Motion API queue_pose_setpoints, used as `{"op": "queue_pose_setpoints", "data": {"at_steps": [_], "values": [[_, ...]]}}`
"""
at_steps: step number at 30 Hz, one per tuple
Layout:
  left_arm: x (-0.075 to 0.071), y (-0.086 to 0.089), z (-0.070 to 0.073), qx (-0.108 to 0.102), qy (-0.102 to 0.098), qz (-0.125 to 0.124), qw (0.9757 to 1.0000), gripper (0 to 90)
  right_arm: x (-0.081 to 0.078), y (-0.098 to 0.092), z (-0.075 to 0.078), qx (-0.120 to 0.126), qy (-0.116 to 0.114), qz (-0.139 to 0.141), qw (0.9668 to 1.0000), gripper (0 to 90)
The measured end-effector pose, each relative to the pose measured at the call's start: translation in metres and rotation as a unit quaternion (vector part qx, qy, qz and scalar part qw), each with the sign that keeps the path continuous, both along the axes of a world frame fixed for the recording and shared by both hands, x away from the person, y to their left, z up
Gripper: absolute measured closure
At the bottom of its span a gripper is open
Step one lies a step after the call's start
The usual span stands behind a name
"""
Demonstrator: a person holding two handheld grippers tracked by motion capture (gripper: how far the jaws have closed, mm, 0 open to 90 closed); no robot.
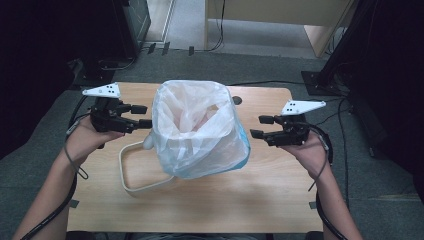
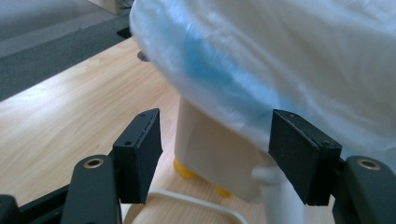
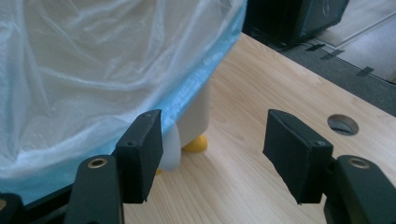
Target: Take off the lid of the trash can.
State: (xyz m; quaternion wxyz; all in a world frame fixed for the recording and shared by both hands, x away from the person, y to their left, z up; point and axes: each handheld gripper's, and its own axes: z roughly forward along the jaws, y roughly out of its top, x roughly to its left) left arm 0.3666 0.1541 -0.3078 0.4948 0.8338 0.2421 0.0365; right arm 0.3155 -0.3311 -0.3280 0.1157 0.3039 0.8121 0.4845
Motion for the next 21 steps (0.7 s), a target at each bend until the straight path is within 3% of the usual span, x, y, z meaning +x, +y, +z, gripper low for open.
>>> {"op": "queue_pose_setpoints", "data": {"at_steps": [6,12,15,21], "values": [[0.000,-0.011,0.007,0.005,0.002,-0.023,0.9997,41.9,0.003,0.014,0.006,0.017,0.005,0.023,0.9996,38.8],[0.004,-0.020,0.006,0.010,0.018,-0.035,0.9992,39.1,0.007,0.030,0.009,0.003,-0.001,0.043,0.9991,38.2],[0.004,-0.021,0.005,0.009,0.014,-0.040,0.9991,40.0,0.008,0.037,0.010,-0.003,-0.006,0.055,0.9985,38.1],[0.005,-0.021,0.007,0.003,0.022,-0.052,0.9984,50.3,0.012,0.045,0.010,-0.008,-0.006,0.073,0.9973,42.4]]}}
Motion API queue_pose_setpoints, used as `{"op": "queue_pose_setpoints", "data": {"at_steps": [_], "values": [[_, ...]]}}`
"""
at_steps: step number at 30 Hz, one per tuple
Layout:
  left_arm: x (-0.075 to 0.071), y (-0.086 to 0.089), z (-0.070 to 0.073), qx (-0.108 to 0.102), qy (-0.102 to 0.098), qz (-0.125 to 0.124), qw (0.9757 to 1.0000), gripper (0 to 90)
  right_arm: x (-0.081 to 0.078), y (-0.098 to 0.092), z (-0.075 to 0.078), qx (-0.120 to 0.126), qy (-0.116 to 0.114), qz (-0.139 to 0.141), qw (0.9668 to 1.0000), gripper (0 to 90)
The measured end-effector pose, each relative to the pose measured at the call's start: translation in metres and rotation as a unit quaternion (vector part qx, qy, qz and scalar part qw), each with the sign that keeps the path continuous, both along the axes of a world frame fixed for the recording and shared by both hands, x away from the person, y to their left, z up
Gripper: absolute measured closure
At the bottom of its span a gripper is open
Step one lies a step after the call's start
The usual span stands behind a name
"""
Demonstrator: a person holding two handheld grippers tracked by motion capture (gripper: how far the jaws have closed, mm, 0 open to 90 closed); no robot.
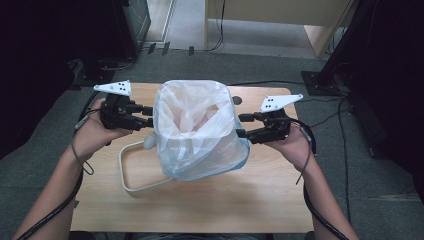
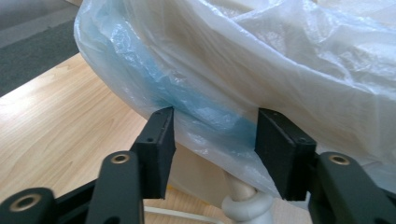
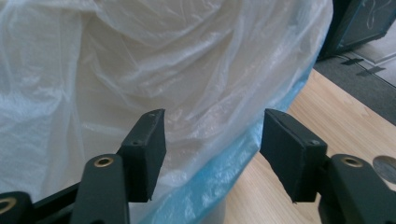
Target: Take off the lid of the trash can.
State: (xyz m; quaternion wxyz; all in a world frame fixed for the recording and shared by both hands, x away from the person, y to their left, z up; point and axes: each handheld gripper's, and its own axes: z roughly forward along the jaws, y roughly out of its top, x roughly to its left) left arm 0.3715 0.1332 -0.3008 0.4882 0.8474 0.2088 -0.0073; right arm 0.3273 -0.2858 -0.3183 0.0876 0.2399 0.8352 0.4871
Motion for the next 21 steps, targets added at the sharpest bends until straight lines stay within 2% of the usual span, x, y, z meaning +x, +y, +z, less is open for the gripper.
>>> {"op": "queue_pose_setpoints", "data": {"at_steps": [4,6,9,11,13,15,18,21], "values": [[-0.001,-0.002,0.002,-0.001,0.001,-0.015,0.9999,64.1,0.002,0.004,0.002,0.015,0.004,0.017,0.9997,48.6],[-0.001,-0.002,0.003,-0.001,-0.003,-0.014,0.9999,65.1,0.002,0.004,0.004,0.009,0.002,0.018,0.9998,51.6],[0.000,-0.001,0.005,-0.011,0.006,-0.018,0.9998,72.3,0.003,0.003,0.006,0.023,0.007,0.023,0.9994,64.2],[0.000,-0.001,0.008,-0.018,0.012,-0.020,0.9996,80.2,0.002,0.003,0.010,0.033,0.014,0.021,0.9991,72.2],[0.000,0.000,0.014,-0.028,0.006,-0.020,0.9994,84.8,0.001,0.003,0.015,0.045,0.021,0.023,0.9985,79.5],[-0.001,0.002,0.021,-0.028,0.003,-0.017,0.9995,88.3,0.000,0.003,0.023,0.054,0.030,0.021,0.9979,85.2],[-0.002,0.005,0.031,-0.034,0.000,-0.016,0.9993,89.4,-0.002,0.004,0.032,0.046,0.027,0.018,0.9984,86.6],[-0.004,0.006,0.040,-0.045,-0.004,-0.022,0.9988,89.1,-0.003,0.001,0.040,0.070,0.027,0.021,0.9970,86.4]]}}
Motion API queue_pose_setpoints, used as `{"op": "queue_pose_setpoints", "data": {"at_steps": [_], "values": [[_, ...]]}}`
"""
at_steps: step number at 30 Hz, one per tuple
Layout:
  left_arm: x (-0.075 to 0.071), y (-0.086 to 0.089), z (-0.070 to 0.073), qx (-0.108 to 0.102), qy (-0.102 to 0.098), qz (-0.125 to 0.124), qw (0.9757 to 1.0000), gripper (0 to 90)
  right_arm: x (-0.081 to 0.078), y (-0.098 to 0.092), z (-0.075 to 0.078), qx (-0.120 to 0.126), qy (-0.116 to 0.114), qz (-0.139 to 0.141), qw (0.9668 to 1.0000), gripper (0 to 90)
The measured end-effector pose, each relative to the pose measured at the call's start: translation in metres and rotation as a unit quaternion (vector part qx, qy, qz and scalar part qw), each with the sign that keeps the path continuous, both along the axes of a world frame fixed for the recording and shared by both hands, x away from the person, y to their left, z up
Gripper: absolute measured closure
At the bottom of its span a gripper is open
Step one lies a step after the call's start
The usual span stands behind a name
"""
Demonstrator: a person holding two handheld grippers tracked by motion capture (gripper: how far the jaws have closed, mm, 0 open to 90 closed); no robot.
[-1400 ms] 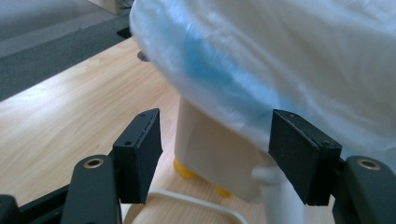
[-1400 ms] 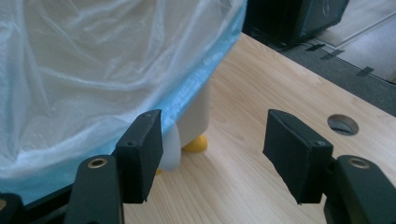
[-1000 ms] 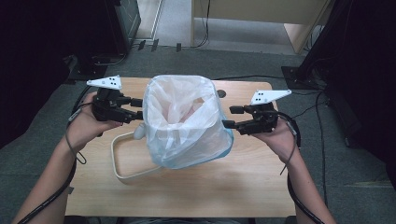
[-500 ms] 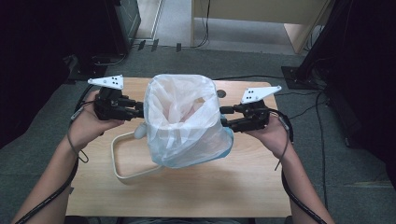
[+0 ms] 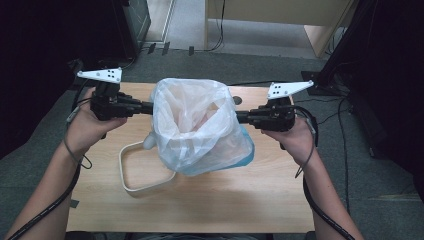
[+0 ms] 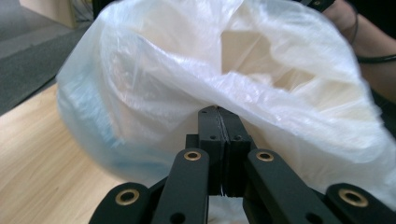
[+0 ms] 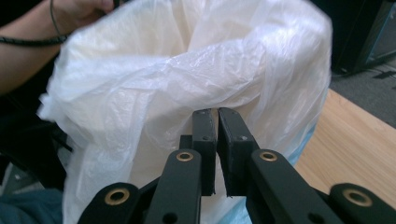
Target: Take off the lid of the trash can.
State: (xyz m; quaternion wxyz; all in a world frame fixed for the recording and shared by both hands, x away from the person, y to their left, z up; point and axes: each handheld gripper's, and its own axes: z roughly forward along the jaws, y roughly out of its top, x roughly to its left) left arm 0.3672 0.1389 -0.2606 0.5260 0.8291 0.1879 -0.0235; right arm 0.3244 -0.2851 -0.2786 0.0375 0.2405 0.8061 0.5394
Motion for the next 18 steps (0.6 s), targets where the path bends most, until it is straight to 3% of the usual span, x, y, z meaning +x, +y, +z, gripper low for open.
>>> {"op": "queue_pose_setpoints", "data": {"at_steps": [10,15,18], "values": [[-0.005,-0.010,0.022,0.009,-0.017,0.009,0.9998,71.0,0.000,0.002,0.020,0.032,-0.006,0.000,0.9995,77.4],[-0.007,-0.022,0.024,0.066,-0.036,0.011,0.9971,57.1,-0.001,0.008,0.024,0.010,-0.012,0.000,0.9999,70.6],[-0.008,-0.024,0.026,0.076,-0.042,0.016,0.9961,57.1,-0.002,0.011,0.023,-0.002,-0.013,0.001,0.9999,68.6]]}}
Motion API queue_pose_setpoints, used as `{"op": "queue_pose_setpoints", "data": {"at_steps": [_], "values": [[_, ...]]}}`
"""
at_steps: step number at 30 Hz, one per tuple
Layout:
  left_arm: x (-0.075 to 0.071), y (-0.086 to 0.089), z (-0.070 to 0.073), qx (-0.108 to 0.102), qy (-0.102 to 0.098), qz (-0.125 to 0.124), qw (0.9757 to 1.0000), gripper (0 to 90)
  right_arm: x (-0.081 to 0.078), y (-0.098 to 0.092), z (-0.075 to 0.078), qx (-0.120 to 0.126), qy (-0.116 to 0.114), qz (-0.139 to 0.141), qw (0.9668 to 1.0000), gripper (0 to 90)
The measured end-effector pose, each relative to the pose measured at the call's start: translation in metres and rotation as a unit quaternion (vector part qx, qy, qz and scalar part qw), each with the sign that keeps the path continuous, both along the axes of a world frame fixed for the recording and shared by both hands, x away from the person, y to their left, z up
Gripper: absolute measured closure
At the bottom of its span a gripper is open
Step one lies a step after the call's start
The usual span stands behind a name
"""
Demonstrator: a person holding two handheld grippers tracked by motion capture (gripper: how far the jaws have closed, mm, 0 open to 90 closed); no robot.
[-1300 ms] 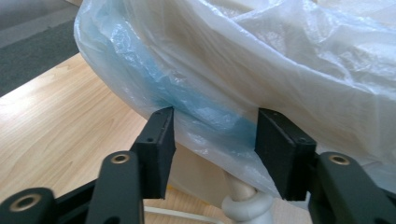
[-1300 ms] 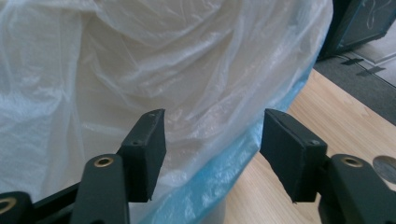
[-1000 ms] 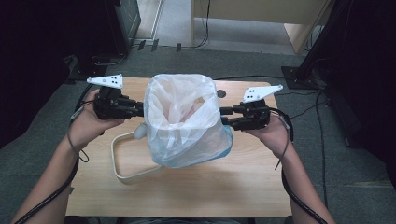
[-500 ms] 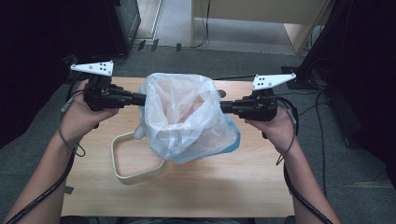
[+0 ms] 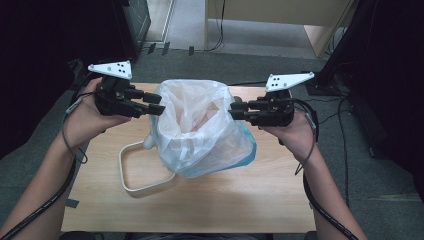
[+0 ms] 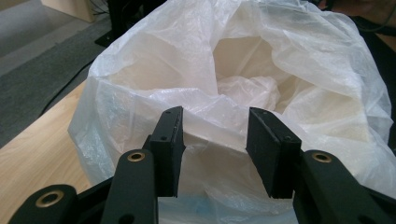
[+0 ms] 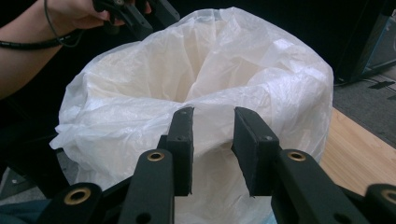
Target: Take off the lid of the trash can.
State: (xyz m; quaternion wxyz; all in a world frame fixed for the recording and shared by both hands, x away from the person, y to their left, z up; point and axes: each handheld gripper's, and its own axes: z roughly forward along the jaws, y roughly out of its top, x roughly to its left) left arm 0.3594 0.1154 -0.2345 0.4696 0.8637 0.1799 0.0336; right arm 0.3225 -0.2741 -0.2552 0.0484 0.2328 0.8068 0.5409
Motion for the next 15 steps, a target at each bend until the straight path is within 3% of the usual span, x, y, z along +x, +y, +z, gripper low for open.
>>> {"op": "queue_pose_setpoints", "data": {"at_steps": [4,8,10,15], "values": [[0.000,0.000,0.001,0.001,-0.003,0.009,1.0000,63.8,0.000,0.001,0.000,-0.003,-0.005,-0.001,1.0000,66.9],[0.000,0.002,0.002,-0.006,-0.005,0.014,0.9999,77.7,0.000,0.002,0.000,-0.006,-0.008,-0.002,1.0000,64.9],[0.001,0.002,0.004,-0.008,0.015,0.018,0.9997,90.0,-0.001,0.003,0.000,-0.008,-0.011,-0.003,0.9999,63.6],[0.001,-0.004,0.010,-0.006,0.014,0.008,0.9999,90.0,-0.001,0.005,0.001,-0.010,-0.014,-0.002,0.9999,62.7]]}}
